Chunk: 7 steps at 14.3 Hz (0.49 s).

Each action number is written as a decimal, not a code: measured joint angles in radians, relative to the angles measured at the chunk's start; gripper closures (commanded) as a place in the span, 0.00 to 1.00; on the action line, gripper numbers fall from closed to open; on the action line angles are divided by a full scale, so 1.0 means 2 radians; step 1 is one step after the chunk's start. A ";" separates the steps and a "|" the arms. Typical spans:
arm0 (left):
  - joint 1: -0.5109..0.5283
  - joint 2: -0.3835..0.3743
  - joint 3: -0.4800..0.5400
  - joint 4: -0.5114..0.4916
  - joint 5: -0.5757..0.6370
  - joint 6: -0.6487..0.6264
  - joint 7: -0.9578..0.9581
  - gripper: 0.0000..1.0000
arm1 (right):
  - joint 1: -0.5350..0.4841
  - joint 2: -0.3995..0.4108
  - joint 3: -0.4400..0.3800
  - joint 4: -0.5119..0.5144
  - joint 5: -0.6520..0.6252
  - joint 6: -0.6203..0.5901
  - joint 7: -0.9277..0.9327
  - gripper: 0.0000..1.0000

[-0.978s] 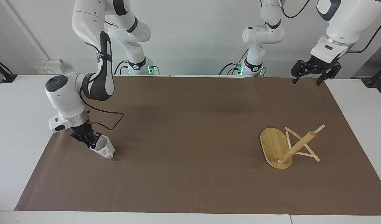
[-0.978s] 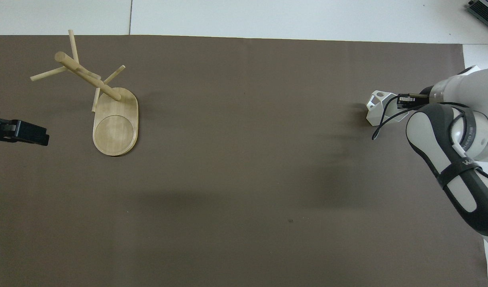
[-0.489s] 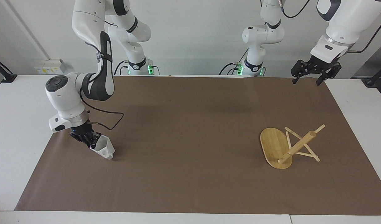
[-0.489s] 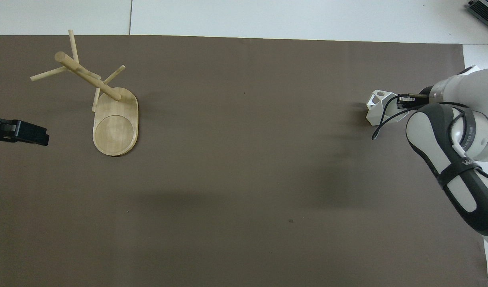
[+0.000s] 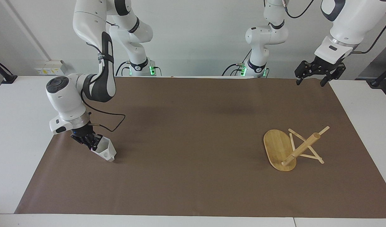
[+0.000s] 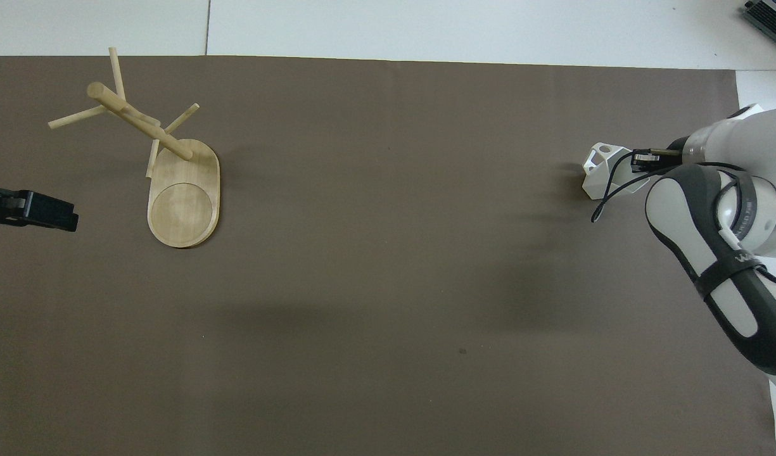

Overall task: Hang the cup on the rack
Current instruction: 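Close the right gripper on the white cup's rim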

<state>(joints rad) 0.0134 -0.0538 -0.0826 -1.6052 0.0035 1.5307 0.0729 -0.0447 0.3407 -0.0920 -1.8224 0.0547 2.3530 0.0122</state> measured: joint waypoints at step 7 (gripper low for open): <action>0.000 0.000 0.000 0.000 0.000 0.000 0.000 0.00 | 0.000 0.000 0.000 0.000 0.000 0.000 0.000 1.00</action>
<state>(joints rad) 0.0134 -0.0538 -0.0826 -1.6052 0.0035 1.5307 0.0729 -0.0447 0.3407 -0.0917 -1.8224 0.0547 2.3530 0.0122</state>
